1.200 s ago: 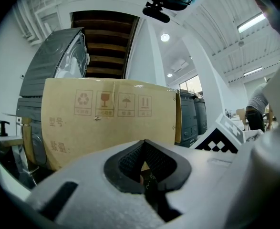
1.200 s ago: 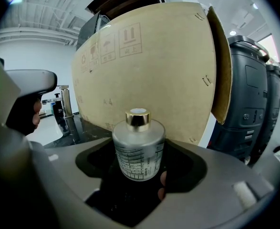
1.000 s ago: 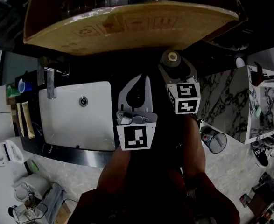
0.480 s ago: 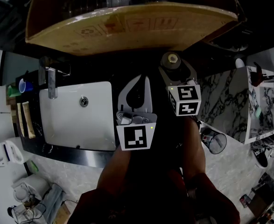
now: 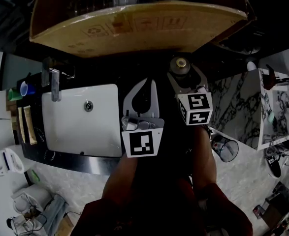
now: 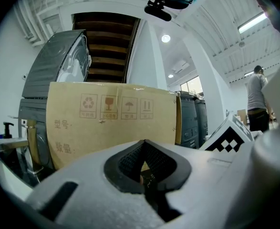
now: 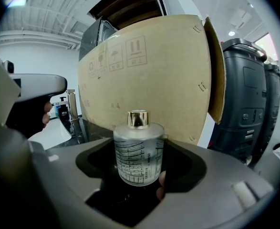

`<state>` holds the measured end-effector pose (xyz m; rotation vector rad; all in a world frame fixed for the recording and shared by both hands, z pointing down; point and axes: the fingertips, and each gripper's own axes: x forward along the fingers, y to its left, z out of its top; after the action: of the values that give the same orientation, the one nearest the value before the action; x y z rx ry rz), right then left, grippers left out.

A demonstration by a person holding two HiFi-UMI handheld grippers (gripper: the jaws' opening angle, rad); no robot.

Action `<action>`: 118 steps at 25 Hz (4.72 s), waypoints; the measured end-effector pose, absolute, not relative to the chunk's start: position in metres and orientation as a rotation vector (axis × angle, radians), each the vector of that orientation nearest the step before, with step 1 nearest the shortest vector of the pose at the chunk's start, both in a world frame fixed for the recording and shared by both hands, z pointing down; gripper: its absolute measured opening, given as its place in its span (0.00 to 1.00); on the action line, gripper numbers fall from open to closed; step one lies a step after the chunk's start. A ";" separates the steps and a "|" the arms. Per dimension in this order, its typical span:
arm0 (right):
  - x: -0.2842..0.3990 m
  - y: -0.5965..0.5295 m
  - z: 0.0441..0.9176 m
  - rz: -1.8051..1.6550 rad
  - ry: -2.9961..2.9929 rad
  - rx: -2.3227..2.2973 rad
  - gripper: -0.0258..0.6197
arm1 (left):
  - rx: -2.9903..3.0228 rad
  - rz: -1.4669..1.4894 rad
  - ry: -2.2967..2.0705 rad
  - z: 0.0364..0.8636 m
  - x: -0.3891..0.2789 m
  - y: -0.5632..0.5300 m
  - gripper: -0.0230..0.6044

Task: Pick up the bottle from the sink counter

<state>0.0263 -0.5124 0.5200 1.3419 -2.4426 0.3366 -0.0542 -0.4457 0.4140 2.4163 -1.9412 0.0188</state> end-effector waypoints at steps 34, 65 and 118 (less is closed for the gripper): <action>0.022 -0.410 0.419 0.214 -2.610 1.390 0.52 | 2.481 -0.094 -2.034 0.351 -0.062 -0.374 0.04; 0.046 -0.358 0.287 -0.001 -2.859 1.528 0.52 | 2.419 -0.197 -2.162 0.307 -0.075 -0.333 0.04; 0.049 -0.346 0.280 -0.166 -2.833 1.613 0.51 | 2.533 -0.276 -2.081 0.275 -0.060 -0.333 0.04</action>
<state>0.0489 -0.3456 0.2797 1.6135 -2.8334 -0.1655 -0.0601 -0.3332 0.2746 2.5334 -2.0810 -0.2761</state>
